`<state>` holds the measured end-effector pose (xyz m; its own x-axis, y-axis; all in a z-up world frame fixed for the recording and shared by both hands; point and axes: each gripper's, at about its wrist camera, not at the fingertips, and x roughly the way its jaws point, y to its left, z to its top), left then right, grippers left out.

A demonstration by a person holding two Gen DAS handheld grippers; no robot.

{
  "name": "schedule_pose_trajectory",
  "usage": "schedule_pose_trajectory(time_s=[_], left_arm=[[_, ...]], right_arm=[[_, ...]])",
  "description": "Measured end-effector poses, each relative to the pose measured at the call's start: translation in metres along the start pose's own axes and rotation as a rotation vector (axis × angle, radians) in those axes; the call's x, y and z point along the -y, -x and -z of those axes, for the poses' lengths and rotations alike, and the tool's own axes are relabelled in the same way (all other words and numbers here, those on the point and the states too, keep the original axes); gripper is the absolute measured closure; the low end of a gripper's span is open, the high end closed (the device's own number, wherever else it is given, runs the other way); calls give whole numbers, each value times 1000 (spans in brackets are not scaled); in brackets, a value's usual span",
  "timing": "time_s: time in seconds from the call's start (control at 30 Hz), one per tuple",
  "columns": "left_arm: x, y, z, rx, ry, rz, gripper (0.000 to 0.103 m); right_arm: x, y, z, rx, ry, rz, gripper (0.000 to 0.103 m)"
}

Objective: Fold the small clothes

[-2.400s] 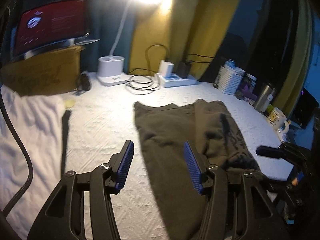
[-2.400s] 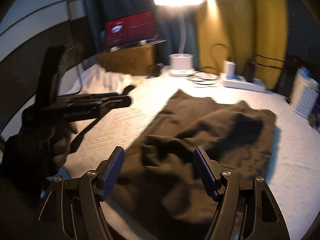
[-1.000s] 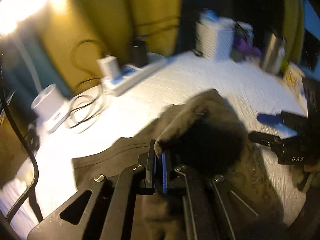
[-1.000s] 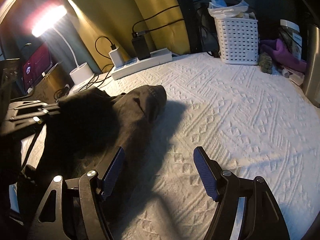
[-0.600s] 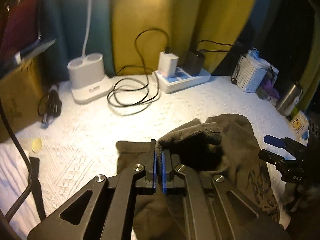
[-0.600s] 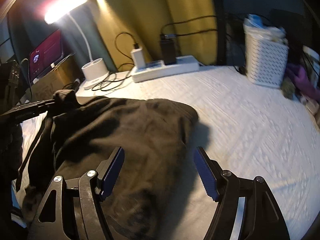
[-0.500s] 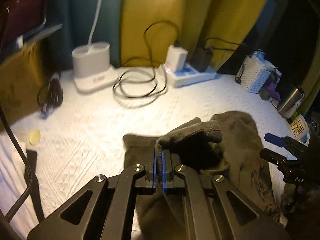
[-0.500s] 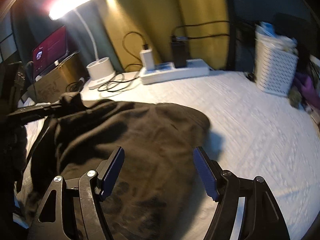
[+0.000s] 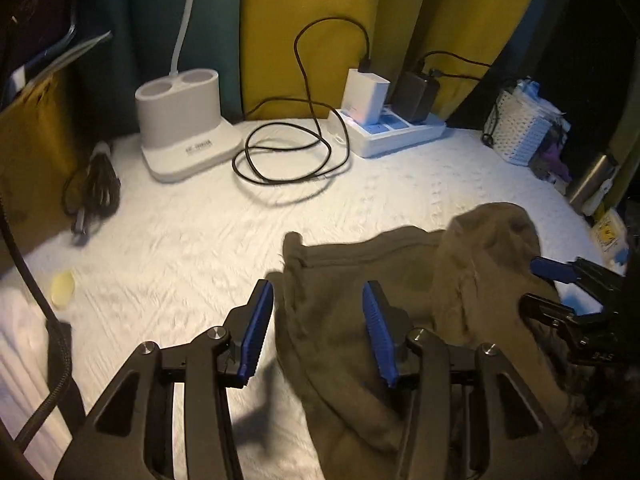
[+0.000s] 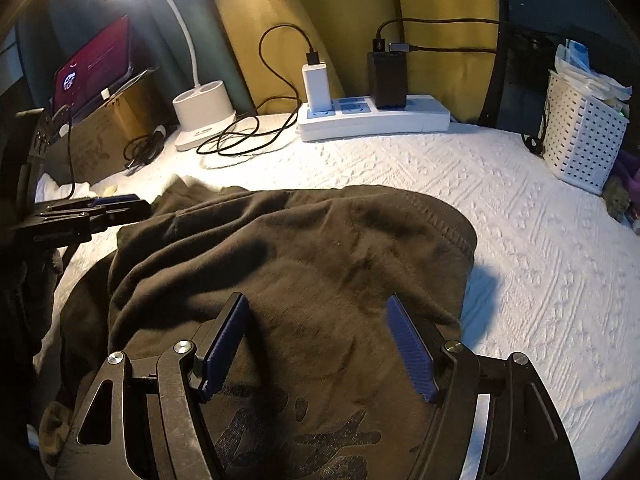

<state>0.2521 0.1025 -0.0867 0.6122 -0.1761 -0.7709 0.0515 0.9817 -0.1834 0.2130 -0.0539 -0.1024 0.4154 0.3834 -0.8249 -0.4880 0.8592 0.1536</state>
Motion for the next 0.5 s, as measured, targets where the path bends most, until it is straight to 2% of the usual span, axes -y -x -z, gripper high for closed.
schedule_pose_trajectory(time_s=[0.13, 0.3, 0.5], left_arm=[[-6, -3, -3, -3, 18, -42, 57], [-3, 20, 9, 7, 9, -53, 57], [18, 59, 34, 28, -19, -10, 57]], right_arm=[[2, 1, 0, 2, -2, 4, 30], [11, 11, 5, 19, -16, 14, 30], [21, 26, 16, 26, -43, 24, 30]])
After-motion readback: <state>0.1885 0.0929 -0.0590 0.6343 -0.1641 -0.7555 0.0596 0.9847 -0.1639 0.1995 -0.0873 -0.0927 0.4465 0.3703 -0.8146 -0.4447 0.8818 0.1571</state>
